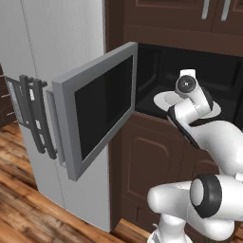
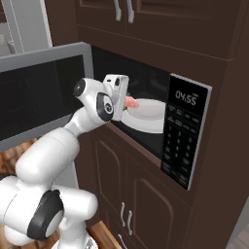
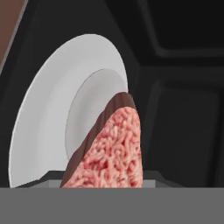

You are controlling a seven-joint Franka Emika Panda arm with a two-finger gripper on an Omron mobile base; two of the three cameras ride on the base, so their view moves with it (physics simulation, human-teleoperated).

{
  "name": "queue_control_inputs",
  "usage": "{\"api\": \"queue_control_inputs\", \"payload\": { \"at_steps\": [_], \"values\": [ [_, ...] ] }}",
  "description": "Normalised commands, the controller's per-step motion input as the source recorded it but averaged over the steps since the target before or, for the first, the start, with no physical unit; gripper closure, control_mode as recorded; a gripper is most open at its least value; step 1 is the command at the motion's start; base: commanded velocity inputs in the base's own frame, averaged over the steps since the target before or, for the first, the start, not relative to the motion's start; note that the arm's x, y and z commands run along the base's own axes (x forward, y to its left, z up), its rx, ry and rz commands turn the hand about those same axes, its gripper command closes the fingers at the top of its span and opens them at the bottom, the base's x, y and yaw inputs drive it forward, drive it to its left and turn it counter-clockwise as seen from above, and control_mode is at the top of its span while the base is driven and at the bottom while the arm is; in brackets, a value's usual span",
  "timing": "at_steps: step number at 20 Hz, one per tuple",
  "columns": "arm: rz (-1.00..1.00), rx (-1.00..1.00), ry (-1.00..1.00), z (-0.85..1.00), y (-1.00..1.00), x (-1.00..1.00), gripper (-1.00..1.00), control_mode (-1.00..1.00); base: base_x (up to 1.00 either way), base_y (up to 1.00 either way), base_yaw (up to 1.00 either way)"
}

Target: Pick the steak from the counter and place it in the microwave. Then turn on the microwave.

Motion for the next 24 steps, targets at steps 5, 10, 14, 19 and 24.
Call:
{"api": "queue_control_inputs", "payload": {
  "at_steps": [5, 10, 14, 19, 24],
  "values": [
    [0.00, 0.00, 0.00, 0.00, -0.16, 0.25, 1.00, -1.00, 0.00, 0.00, 0.00],
    [0.00, 0.00, 0.05, 0.00, -0.15, 0.22, 1.00, -1.00, 0.00, 0.00, 0.00],
    [0.00, 0.00, 0.10, -0.01, -0.12, 0.15, 1.00, -1.00, 0.00, 0.00, 0.00],
    [0.00, 0.00, 0.11, -0.04, -0.09, 0.13, 1.00, -1.00, 0.00, 0.00, 0.00],
    [0.00, 0.00, 0.05, -0.10, -0.02, 0.12, 1.00, -1.00, 0.00, 0.00, 0.00]
  ]
}}
